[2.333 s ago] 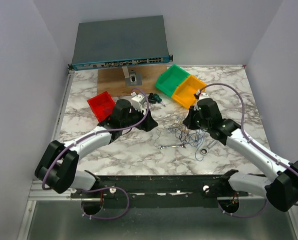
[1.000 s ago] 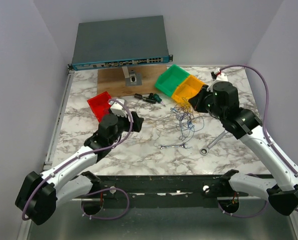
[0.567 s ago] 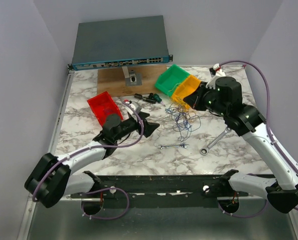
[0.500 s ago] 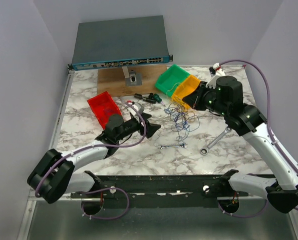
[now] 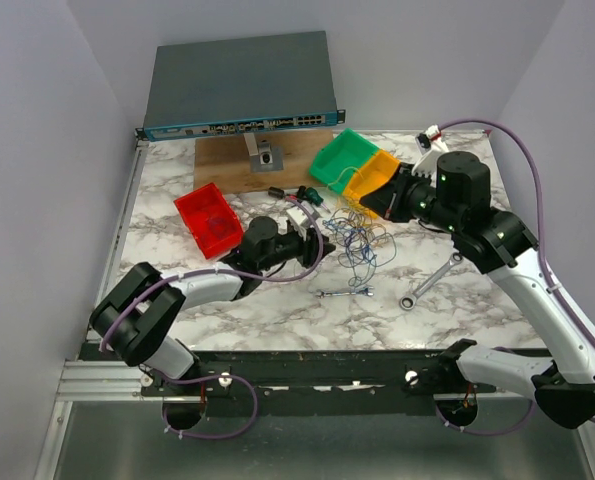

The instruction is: Untangle the cables

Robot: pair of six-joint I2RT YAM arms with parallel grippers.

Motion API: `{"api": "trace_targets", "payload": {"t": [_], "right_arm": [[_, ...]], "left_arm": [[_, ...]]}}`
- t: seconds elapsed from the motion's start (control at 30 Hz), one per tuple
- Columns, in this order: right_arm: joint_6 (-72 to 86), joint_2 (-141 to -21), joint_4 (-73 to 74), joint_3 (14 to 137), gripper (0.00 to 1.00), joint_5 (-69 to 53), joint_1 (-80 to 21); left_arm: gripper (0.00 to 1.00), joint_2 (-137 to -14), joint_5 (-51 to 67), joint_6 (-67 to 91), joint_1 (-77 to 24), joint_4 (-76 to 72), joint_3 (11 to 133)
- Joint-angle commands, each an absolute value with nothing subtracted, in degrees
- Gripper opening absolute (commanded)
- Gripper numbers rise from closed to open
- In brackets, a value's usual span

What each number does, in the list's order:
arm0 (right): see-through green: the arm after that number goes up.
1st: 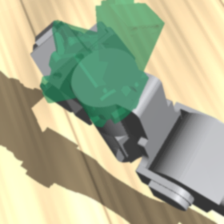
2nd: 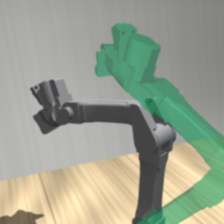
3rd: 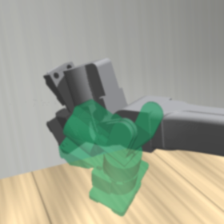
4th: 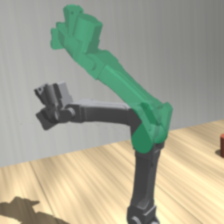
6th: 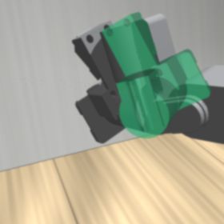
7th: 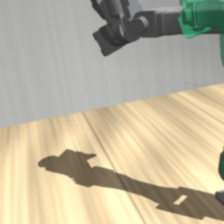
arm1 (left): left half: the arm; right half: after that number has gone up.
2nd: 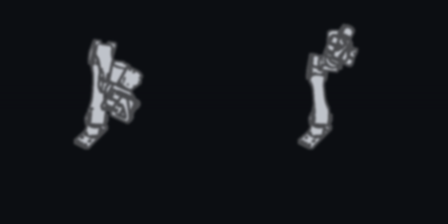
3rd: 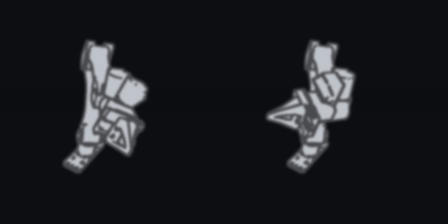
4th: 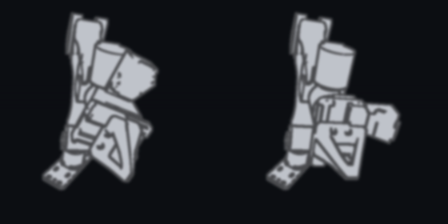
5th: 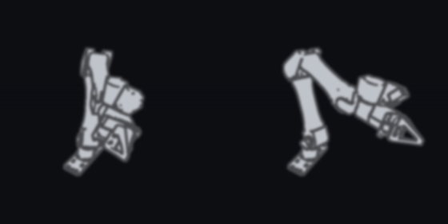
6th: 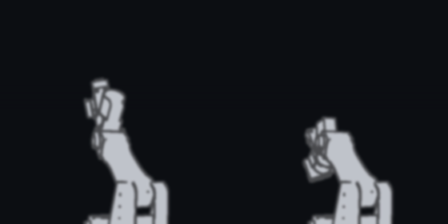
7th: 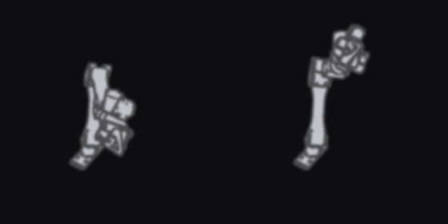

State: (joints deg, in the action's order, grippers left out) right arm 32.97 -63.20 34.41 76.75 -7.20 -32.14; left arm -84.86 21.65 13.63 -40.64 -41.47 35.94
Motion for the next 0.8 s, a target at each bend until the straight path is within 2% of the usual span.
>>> {"api": "trace_targets", "payload": {"t": [0.0, 0.1, 0.17, 0.37, 0.5, 0.63, 0.77], "right_arm": [[33.79, -61.44, 32.9, 75.73, 0.01, -8.67, -31.99], [33.85, -60.71, 33.11, 75.53, 0.01, -6.52, -31.96], [33.6, -59.94, 33.98, 75.5, 0.01, -3.41, -31.99], [34.37, -56.4, 37.96, 73.25, 0.01, 13.29, -31.99], [35.31, -53.61, 39.73, 70.96, 0.01, 22.86, -31.95], [36.49, -52.57, 43.56, 70.09, 0.01, 37.68, -31.97], [43.02, -52.48, 48.3, 69.05, 0.01, 51.18, -31.93]], "left_arm": [[0.26, -87.28, 21.44, 13.24, -41.04, -39.23, 37.91], [0.14, -87.76, 24.27, 12.17, -40.92, -36.91, 39.01], [0.0, -87.97, 26.65, 11.64, -40.99, -36.3, 39.19], [0.0, -83.33, 19.79, 11.64, -39.91, -37.64, 35.39], [0.0, -77.82, 8.82, 12.88, -37.58, -38.32, 30.25], [0.0, -71.96, -6.81, 16.42, -34.96, -33.73, 26.95], [0.0, -67.57, -12.34, 20.22, -32.31, -31.88, 24.18]]}}
